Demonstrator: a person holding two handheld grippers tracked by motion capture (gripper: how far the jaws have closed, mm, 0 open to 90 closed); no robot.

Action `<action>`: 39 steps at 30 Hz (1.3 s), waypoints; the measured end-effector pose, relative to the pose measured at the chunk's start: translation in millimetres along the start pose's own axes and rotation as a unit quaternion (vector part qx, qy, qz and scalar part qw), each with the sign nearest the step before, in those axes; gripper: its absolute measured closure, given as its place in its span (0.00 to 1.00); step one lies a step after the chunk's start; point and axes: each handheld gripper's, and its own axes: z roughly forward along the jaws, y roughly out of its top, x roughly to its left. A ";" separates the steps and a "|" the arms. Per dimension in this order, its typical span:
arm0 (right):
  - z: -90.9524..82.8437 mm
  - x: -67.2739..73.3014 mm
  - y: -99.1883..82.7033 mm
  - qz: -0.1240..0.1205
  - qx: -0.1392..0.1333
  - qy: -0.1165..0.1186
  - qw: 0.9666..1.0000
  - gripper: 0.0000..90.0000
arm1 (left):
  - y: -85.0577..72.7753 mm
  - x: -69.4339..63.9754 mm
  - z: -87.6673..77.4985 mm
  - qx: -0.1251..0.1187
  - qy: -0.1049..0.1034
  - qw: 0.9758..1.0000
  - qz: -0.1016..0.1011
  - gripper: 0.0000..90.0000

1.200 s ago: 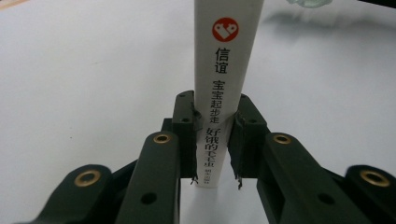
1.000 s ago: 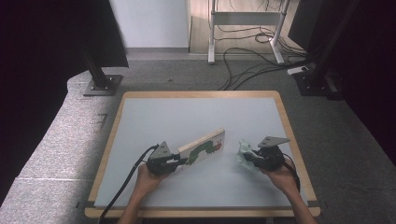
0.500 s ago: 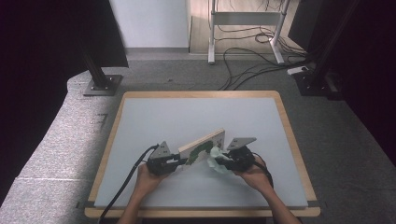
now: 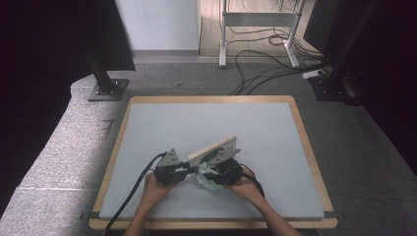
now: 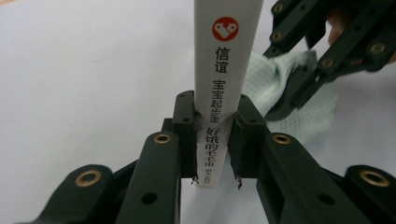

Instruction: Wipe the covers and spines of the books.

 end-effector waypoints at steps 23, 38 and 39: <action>-18.9 -8.3 3.4 -0.010 -0.021 -0.006 1.000 0.33 | -0.5 -1.7 0.1 -0.001 0.001 1.000 0.009 0.83; -70.0 -53.5 -9.0 0.023 -0.062 -0.100 0.993 0.22 | -1.2 -2.0 0.2 -0.003 0.001 1.000 0.008 0.83; -70.2 -57.2 -9.4 0.023 -0.065 -0.097 0.993 0.21 | -1.3 -2.0 0.2 -0.004 0.001 1.000 0.008 0.83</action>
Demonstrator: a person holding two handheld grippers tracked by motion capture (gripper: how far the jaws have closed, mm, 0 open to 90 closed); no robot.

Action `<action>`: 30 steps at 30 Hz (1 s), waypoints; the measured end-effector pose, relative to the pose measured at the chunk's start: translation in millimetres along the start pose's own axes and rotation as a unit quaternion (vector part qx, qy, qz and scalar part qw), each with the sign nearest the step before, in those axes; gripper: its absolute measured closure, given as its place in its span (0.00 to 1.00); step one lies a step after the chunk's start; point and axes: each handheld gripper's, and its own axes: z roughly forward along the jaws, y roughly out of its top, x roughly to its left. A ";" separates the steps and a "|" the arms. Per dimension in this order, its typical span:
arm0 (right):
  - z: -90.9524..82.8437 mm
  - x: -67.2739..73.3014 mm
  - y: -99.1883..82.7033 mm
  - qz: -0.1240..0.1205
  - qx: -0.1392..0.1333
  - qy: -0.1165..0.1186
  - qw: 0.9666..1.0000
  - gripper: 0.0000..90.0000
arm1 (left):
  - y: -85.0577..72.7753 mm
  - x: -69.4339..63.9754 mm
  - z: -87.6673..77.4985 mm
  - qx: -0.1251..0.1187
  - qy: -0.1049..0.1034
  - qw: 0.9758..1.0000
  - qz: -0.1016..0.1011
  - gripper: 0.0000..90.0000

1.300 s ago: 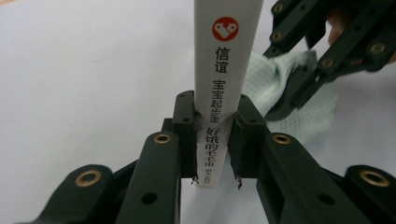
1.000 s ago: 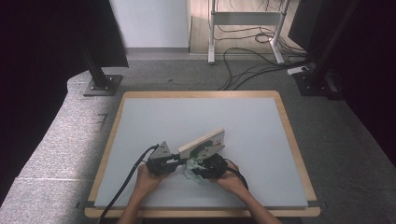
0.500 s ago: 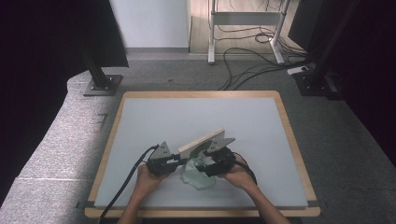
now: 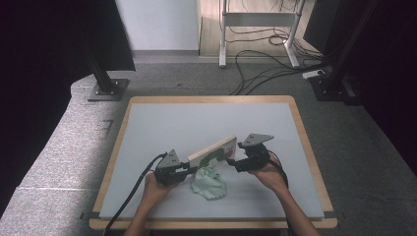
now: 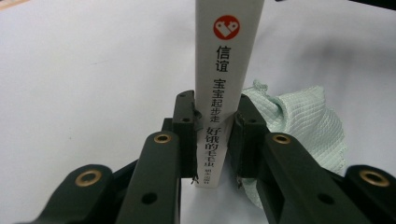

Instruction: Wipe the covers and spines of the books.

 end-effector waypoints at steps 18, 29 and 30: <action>24.8 -37.0 7.0 -0.018 -0.045 0.091 0.995 0.32 | 0.5 2.0 -0.1 0.001 -0.004 1.000 0.001 0.83; 12.5 -22.1 3.6 -0.019 -0.035 0.072 0.997 0.41 | 1.0 12.9 -3.2 0.005 0.022 1.000 -0.001 0.77; 12.2 -20.8 2.4 -0.018 -0.037 0.067 0.997 0.42 | 1.0 12.7 -3.0 0.004 0.024 1.000 0.001 0.77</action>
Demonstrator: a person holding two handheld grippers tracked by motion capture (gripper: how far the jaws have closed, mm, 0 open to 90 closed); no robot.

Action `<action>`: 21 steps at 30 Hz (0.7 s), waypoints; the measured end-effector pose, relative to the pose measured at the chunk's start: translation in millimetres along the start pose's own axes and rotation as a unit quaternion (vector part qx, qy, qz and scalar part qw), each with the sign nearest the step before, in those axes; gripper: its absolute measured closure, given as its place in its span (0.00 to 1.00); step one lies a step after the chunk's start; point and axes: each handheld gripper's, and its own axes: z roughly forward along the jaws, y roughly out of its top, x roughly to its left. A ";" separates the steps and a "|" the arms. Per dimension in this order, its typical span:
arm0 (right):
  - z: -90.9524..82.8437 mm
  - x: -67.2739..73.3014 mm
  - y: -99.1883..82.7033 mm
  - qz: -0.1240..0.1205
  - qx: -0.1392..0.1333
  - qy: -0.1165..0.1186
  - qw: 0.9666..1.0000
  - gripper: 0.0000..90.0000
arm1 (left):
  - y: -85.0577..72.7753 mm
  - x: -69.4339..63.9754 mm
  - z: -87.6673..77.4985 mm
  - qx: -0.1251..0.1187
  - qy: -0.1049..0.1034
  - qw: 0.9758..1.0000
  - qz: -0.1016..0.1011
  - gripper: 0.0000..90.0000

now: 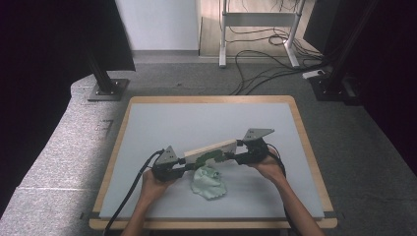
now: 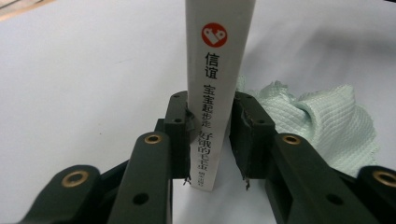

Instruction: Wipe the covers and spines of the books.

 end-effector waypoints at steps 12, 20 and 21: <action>-6.3 -4.1 -8.1 0.014 -0.025 -0.001 1.000 0.57 | -2.6 2.7 -14.8 -0.015 0.032 0.999 -0.019 0.60; -7.6 -2.4 -5.2 0.013 -0.022 -0.008 1.000 0.56 | -3.2 -0.2 -39.0 -0.012 0.031 0.999 -0.037 0.41; -7.1 -1.9 -4.5 0.014 -0.019 -0.010 1.000 0.55 | -3.5 -2.6 -41.9 -0.008 0.026 0.999 -0.037 0.39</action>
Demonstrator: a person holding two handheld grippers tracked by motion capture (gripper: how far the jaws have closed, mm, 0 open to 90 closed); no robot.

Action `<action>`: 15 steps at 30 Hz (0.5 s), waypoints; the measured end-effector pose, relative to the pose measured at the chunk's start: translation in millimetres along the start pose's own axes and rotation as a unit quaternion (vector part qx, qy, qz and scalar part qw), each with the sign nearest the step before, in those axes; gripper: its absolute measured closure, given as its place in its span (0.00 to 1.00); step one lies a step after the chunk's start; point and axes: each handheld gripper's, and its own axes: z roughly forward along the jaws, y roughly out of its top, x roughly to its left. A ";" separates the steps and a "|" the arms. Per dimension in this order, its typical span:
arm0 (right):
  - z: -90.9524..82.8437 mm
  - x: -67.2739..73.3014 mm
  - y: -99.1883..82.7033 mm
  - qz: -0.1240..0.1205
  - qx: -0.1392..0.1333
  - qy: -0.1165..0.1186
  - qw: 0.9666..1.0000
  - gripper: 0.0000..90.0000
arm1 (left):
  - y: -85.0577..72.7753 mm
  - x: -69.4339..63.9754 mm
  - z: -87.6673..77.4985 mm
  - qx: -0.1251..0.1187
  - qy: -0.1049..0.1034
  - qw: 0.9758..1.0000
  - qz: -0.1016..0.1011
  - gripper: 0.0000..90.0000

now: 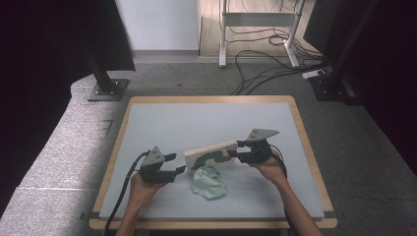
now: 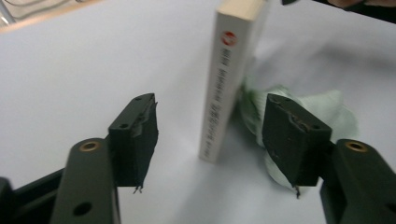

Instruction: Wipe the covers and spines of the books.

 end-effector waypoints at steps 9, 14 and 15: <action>3.1 0.5 5.1 0.001 0.011 -0.010 1.000 0.55 | -4.4 -23.7 -9.9 0.010 -0.029 0.999 0.018 0.30; 3.8 1.5 6.1 0.002 0.013 -0.013 1.000 0.54 | -3.4 -38.7 -1.1 0.014 -0.047 0.998 0.029 0.30; 4.0 1.6 6.0 0.003 0.014 -0.013 1.000 0.54 | -3.1 -41.3 1.9 0.015 -0.050 0.998 0.030 0.30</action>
